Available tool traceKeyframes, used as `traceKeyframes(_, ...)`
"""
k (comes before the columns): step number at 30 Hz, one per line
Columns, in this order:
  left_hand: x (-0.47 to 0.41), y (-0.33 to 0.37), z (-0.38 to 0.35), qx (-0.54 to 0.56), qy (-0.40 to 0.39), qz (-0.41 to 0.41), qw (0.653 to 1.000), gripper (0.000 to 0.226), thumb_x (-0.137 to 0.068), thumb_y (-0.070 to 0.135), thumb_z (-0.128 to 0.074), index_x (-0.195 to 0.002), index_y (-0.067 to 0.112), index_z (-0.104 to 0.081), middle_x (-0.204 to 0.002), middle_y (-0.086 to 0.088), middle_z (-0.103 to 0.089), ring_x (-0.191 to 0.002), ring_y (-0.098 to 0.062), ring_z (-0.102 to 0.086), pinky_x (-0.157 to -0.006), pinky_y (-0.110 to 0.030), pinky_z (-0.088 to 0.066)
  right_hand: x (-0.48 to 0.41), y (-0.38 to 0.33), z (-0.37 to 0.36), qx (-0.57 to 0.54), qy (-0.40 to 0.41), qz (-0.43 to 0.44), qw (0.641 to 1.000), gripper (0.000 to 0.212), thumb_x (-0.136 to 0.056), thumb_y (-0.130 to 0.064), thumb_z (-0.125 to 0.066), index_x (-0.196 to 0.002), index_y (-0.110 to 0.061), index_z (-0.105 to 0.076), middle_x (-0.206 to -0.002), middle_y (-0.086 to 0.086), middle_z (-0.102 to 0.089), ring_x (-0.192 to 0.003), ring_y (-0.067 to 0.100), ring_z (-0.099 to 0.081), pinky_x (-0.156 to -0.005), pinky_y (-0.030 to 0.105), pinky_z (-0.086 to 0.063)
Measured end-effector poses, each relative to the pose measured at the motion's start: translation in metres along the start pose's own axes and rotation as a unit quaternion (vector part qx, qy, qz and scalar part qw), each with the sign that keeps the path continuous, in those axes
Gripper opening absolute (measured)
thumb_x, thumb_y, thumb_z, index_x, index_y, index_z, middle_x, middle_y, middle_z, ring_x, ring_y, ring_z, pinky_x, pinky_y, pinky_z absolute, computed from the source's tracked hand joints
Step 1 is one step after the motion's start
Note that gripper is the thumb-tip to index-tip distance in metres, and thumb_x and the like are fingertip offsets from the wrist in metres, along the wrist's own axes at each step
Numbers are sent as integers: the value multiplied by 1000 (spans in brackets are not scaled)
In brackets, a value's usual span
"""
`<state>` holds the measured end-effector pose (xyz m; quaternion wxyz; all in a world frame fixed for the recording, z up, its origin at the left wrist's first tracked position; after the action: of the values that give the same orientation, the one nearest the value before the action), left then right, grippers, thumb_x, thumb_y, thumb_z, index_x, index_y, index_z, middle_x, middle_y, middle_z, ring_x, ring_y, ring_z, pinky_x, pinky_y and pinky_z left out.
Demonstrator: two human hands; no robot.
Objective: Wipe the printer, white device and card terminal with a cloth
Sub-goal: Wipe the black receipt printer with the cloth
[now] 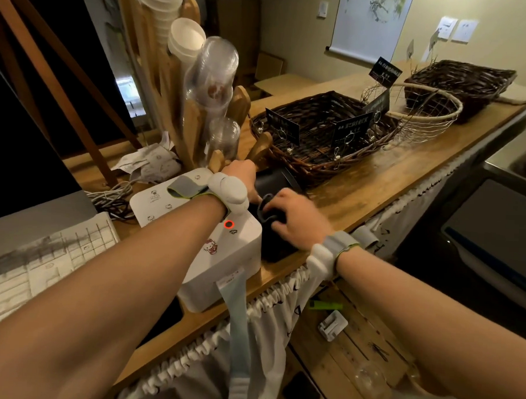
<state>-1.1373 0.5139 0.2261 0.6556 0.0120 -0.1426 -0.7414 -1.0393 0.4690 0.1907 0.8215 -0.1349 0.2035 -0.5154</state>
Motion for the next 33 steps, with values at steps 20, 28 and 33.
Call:
traceKeyframes(20,3,-2,4,-11,6,14,1000,40,-76,27,-79,-106,2,-67,-106,-14,-69,-91,-29,-66,-75,-34,-52,5,-22,-3,1,-14,18,1000,34,-77,-11,-67,-110,-20,-60,-106,8,-60,-100,27,-56,-86,36,-46)
traceKeyframes(28,3,0,4,-7,1,12,1000,47,-74,29,-80,-109,1,-67,-107,-15,-69,-92,-29,-66,-78,-36,-54,0,-13,3,5,-49,39,998,31,-77,-11,-68,-107,-18,-65,-111,5,-57,-102,23,-56,-89,35,-47)
traceKeyframes(33,0,-1,1,-9,-10,8,1000,60,-76,31,-79,-124,0,-60,-117,-16,-67,-103,-30,-65,-84,-36,-54,7,54,29,-4,50,-108,993,22,-83,-23,-61,-104,-19,-57,-106,3,-51,-94,25,-56,-80,36,-48)
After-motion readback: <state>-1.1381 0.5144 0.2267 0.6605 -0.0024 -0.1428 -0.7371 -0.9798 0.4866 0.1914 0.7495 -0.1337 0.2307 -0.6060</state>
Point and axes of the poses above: each hand's wrist, its own x-axis away from the middle knuckle, its own z-axis out of the back of the hand, y = z × x, the point moved 10 cm from there along -x, towards the middle knuckle
